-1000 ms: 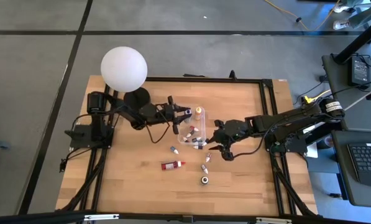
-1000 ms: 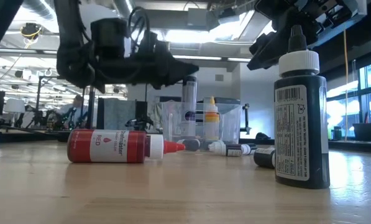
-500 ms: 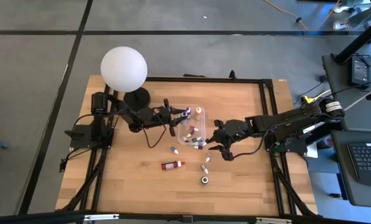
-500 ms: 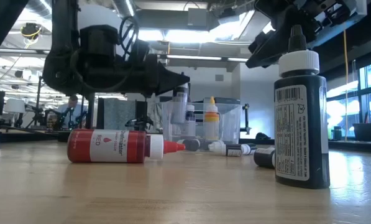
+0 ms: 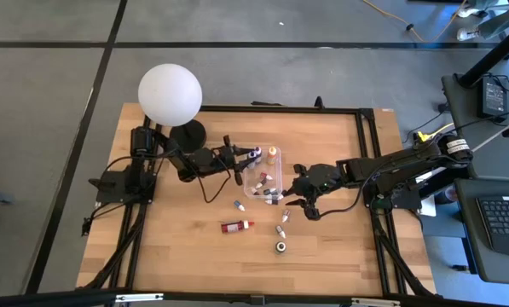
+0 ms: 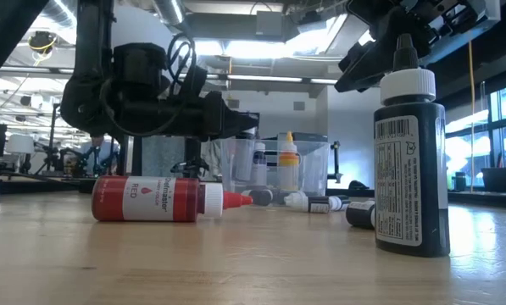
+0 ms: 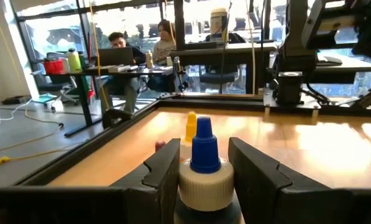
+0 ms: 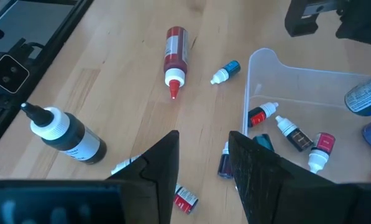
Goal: Pick & Place food coloring
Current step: Put the large blue food coloring bottle in the transparent bin
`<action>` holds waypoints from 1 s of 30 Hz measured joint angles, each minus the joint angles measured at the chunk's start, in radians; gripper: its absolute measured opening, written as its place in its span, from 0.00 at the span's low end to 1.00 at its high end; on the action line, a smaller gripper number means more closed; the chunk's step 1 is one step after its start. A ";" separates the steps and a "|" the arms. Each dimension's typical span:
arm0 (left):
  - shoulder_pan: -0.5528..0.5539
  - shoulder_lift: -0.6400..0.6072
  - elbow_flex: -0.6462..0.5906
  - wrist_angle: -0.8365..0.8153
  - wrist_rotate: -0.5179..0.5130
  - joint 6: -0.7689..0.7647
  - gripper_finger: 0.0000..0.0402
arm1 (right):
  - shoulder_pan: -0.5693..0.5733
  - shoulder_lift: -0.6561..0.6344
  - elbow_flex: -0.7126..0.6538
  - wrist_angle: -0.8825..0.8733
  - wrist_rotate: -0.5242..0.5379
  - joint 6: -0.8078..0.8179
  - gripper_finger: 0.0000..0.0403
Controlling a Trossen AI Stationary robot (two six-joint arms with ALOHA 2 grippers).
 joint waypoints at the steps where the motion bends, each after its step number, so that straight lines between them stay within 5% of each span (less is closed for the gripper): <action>1: 0.000 0.007 0.000 -0.001 -0.001 -0.004 0.31 | 0.000 0.000 0.000 0.000 0.000 0.000 0.35; 22: 0.000 0.024 0.001 -0.074 -0.132 -0.015 0.34 | 0.000 0.000 0.000 -0.001 0.000 0.000 0.35; 30: 0.000 0.024 0.001 -0.083 -0.132 0.121 0.34 | 0.000 0.000 0.000 -0.001 0.000 0.000 0.35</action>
